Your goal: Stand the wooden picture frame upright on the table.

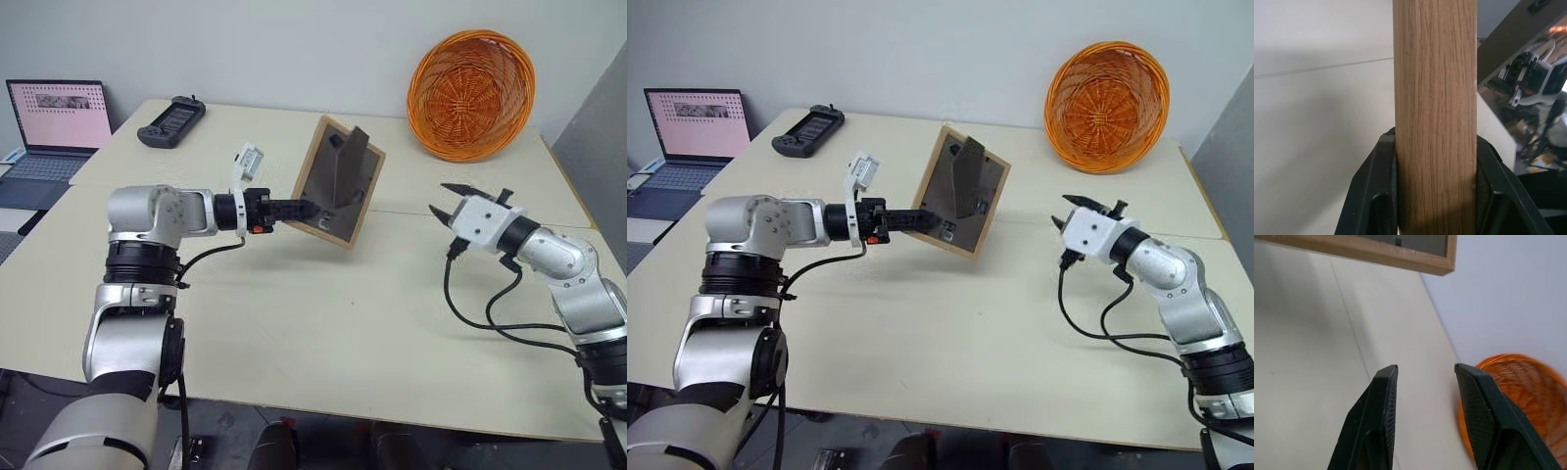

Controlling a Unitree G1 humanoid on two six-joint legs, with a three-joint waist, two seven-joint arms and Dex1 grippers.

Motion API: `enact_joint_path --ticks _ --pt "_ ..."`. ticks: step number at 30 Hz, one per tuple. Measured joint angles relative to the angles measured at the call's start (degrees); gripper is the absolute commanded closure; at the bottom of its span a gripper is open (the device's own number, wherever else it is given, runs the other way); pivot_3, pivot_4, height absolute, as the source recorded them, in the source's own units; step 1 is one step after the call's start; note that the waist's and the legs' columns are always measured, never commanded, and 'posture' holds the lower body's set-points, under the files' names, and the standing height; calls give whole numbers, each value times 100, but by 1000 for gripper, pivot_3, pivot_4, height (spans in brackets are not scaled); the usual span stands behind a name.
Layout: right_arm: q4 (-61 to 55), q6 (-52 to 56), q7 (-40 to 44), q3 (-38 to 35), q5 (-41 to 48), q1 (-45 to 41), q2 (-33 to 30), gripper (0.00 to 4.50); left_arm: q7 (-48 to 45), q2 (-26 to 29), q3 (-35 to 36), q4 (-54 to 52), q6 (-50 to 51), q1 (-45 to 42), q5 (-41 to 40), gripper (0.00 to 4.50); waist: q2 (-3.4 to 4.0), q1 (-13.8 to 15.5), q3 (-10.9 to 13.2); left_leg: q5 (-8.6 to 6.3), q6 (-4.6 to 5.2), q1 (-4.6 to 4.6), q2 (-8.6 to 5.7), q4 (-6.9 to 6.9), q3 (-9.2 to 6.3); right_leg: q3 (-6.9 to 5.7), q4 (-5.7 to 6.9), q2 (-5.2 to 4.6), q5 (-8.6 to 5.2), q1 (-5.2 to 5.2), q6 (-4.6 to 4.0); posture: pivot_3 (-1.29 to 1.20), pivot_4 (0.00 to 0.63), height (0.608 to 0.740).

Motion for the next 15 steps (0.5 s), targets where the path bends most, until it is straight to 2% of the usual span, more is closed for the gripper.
enact_joint_path --ticks 3,8,15 --pt "422 -1011 -549 165 -656 -54 -2 1554 424 -145 237 -116 898 272 -142 3213 -1 -6 0 1 -3 1 1 4 -1 0 17 0 0 -5 -1 0 150 740" --pt "844 -1701 -1238 406 -1536 -193 138 446 1006 -242 477 -268 1277 320 -893 3213 -2 3 1 13 -24 2 0 15 1 8 54 -2 1 -15 -1 0 150 740" --pt "1173 -1956 -1628 653 -2098 -271 378 446 1892 -126 477 -289 1277 293 -2440 3213 -2 -2 1 14 -24 5 0 16 5 13 60 -3 1 -16 -2 0 150 740"
